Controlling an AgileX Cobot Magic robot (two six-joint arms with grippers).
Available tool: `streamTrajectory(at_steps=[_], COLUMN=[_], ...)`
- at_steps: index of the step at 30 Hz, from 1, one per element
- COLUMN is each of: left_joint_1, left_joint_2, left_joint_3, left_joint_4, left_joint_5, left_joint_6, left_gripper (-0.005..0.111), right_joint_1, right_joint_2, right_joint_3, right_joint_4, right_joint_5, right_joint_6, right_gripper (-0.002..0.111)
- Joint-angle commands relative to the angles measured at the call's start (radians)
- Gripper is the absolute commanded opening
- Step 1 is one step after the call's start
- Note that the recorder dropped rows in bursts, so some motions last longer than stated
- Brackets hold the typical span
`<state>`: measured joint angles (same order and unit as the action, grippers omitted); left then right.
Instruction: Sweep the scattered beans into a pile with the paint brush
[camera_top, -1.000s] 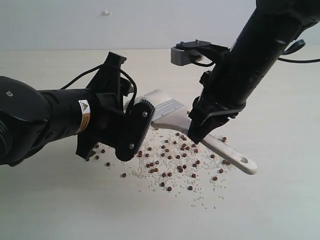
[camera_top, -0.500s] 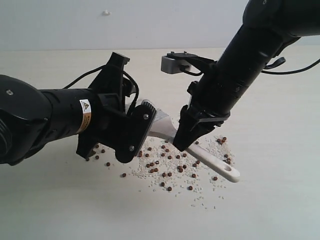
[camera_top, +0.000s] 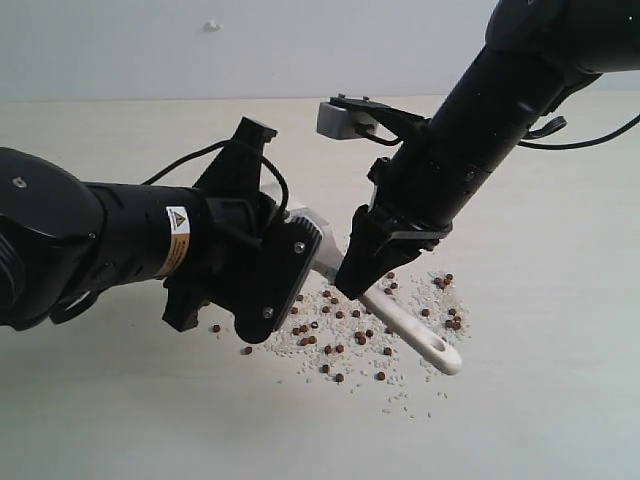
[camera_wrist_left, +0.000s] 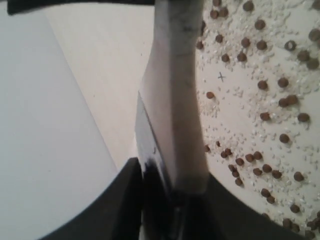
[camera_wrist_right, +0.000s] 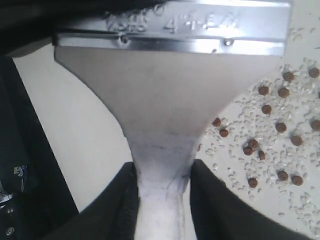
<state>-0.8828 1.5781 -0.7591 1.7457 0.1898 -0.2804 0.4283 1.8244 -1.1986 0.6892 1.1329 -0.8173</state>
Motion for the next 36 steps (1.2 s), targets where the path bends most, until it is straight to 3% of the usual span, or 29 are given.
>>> streamTrajectory(at_steps=[1, 3, 9, 16, 21, 36], left_joint_1=[-0.005, -0.005, -0.005, -0.005, -0.005, -0.005], left_joint_2=[0.004, 0.004, 0.004, 0.004, 0.004, 0.004], left_joint_3=[-0.008, -0.008, -0.008, -0.008, -0.008, -0.008], left_joint_4=[-0.001, -0.001, -0.001, -0.001, -0.001, -0.044], left_joint_5=[-0.036, -0.036, -0.019, -0.008, 0.02, 0.054], left_joint_6=[0.038, 0.079, 0.083, 0.084, 0.064, -0.018], left_gripper=[0.013, 0.0, 0.0, 0.0, 0.0, 0.0], right_joint_1=[-0.006, -0.006, -0.006, -0.006, -0.006, -0.006], right_joint_2=[-0.003, -0.003, -0.003, -0.003, -0.009, -0.194], right_joint_3=[-0.008, -0.008, -0.008, -0.008, -0.008, -0.008], right_joint_4=[0.016, 0.016, 0.016, 0.014, 0.006, -0.112], right_joint_5=[0.004, 0.004, -0.017, -0.023, -0.009, 0.088], right_joint_6=[-0.009, 0.002, 0.037, 0.062, 0.062, 0.033], right_gripper=[0.0, 0.0, 0.004, 0.042, 0.058, 0.059])
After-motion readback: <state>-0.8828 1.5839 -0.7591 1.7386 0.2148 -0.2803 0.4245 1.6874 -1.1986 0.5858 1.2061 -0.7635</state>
